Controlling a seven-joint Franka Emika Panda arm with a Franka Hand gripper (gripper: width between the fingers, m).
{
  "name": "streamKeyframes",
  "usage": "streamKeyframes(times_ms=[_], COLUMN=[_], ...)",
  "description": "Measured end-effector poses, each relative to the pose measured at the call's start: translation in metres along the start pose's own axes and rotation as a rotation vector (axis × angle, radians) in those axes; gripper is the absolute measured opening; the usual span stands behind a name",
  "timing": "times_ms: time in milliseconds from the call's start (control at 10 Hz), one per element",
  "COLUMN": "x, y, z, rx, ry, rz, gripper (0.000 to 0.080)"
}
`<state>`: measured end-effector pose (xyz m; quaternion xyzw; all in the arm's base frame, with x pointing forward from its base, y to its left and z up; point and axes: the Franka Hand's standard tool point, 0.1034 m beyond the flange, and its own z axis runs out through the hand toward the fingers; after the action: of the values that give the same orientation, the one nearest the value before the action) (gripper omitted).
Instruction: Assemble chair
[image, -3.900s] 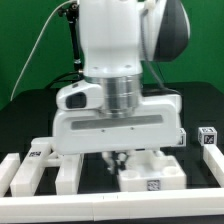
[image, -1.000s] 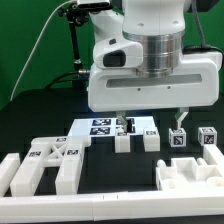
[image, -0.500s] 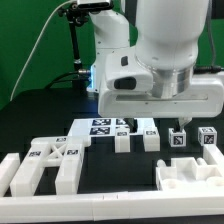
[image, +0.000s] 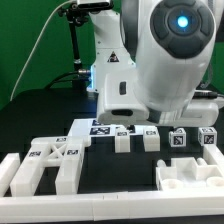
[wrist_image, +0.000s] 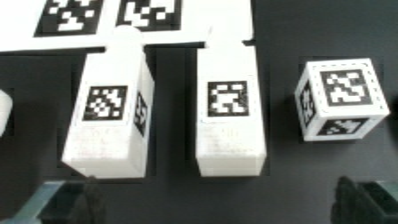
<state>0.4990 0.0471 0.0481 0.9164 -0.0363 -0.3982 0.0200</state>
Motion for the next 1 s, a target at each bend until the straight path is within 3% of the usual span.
streamKeyframes(times_ms=[200, 300, 800, 1000], x=[0.0, 0.001, 0.0, 0.001], y=[-0.005, -0.004, -0.003, -0.015], z=[0.021, 0.028, 0.032, 0.038], rx=[0.026, 0.024, 0.022, 0.013], ry=[-0.03, -0.048, -0.062, -0.056], rz=[0.006, 0.008, 0.009, 0.011], gripper=[0.0649, 0.0649, 0.0649, 0.0649])
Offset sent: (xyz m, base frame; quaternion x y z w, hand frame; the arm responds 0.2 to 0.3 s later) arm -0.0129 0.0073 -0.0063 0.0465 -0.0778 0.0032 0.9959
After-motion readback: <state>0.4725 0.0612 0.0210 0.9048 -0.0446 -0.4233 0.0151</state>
